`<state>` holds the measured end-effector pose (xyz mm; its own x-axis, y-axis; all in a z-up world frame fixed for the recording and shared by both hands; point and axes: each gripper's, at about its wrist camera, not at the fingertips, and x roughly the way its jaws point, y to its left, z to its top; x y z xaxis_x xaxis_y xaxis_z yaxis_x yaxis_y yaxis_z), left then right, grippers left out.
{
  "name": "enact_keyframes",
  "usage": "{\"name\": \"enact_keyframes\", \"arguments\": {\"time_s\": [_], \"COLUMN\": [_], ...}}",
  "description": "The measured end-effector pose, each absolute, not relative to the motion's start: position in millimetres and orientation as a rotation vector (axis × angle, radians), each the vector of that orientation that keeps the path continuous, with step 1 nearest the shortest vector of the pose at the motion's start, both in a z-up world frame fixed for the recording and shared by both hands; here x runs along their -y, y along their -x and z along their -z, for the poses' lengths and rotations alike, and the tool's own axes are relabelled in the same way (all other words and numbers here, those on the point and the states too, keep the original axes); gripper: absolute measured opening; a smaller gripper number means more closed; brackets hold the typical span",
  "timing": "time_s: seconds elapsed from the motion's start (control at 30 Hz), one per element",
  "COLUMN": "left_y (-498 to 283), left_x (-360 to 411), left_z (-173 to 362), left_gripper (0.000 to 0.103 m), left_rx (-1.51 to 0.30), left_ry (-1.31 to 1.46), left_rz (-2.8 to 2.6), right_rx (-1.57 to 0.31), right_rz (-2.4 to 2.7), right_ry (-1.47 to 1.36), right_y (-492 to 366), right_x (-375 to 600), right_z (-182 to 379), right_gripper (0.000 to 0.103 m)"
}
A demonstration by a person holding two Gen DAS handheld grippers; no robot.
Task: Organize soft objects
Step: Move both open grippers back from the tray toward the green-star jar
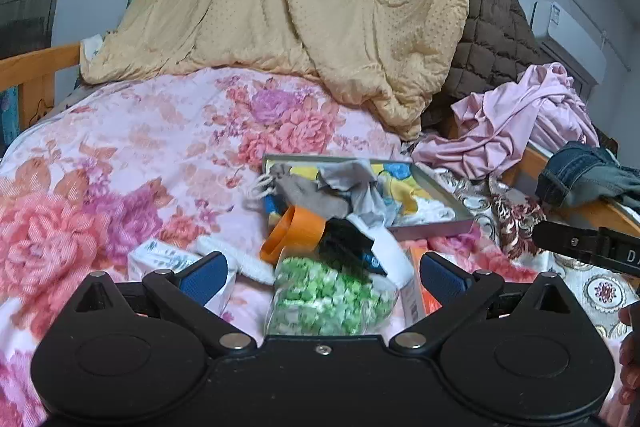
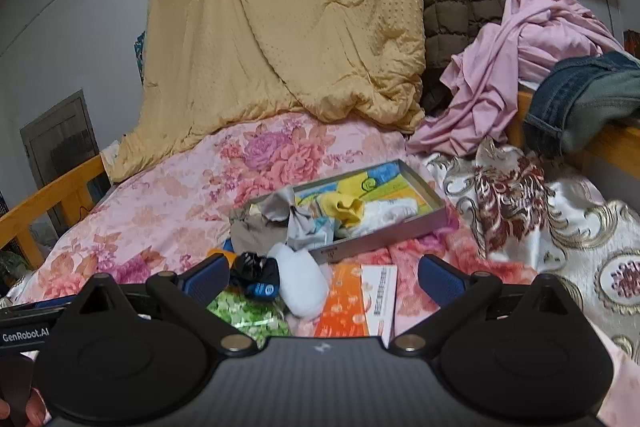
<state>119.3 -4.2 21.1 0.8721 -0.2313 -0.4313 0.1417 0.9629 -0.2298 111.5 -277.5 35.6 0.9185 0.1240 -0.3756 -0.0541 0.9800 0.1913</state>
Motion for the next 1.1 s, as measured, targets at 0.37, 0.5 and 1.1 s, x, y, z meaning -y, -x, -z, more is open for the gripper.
{"name": "enact_keyframes", "arguments": {"time_s": [0.37,0.5,1.1], "left_y": [-98,-94,-82], "left_x": [-5,-4,-14], "left_z": [-15,-12,1], "left_gripper": [0.102,0.102,0.102], "left_rx": [-0.504,-0.538,-0.633], "left_ry": [0.213,0.193,0.193], "left_rz": [0.173,0.153,0.074], "right_rx": [-0.451,-0.487,-0.541], "right_rz": [-0.081,-0.082,-0.154], "right_ry": [-0.157,-0.139,-0.021], "right_y": [-90,-87,-76], "right_x": [269,264,231], "right_z": [-26,-22,-11], "right_gripper": [0.103,0.103,0.103]}}
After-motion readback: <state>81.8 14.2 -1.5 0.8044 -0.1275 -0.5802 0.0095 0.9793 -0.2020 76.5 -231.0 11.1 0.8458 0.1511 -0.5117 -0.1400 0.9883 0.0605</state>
